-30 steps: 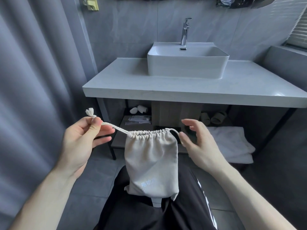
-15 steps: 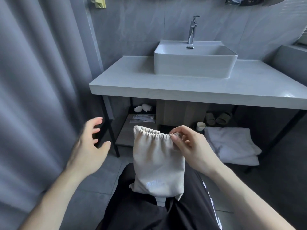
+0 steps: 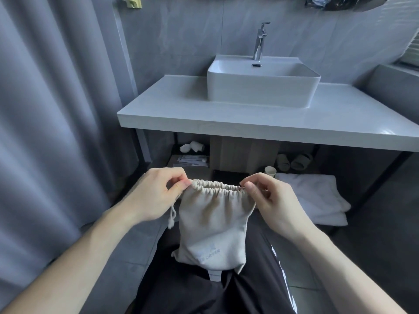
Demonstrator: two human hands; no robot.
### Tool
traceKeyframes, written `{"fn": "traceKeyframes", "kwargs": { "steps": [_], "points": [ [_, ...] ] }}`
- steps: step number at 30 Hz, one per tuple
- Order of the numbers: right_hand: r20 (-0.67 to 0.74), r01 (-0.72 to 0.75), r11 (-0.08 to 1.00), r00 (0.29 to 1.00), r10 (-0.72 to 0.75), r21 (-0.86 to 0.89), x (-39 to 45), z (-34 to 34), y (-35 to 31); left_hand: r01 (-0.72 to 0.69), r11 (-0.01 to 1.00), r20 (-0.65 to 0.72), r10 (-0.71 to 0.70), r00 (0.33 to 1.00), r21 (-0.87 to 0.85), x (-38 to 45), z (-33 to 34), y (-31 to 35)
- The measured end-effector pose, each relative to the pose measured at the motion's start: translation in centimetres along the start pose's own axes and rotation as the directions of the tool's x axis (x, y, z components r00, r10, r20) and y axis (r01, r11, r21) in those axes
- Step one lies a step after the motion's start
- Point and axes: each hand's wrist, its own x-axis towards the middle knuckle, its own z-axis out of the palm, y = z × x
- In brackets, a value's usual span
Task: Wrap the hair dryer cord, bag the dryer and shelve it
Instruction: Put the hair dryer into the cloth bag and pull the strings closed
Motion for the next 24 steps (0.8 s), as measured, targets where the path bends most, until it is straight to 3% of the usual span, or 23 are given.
{"fn": "traceKeyframes", "kwargs": {
  "steps": [4,10,17,24],
  "points": [
    [-0.004,-0.125,0.935,0.991,0.134,0.333,0.6,-0.2,0.6,0.033,0.998,-0.049,-0.035,0.998,-0.051,0.1,-0.3,-0.4],
    [-0.089,-0.195,0.785,0.949,0.302,0.588,1.7,-1.6,1.9,0.044,0.998,-0.11,-0.048,0.993,-0.044,-0.4,-1.3,-0.9],
    [-0.179,-0.152,0.816,0.938,0.297,0.558,1.0,-2.4,3.7,0.047,0.996,-0.151,-0.036,0.988,0.071,-1.2,-2.5,-2.6],
    [-0.222,-0.086,0.804,0.939,0.263,0.588,1.1,-3.7,2.5,-0.029,1.0,-0.216,0.026,0.976,-0.008,-1.7,-4.0,-0.4]
  ]
}}
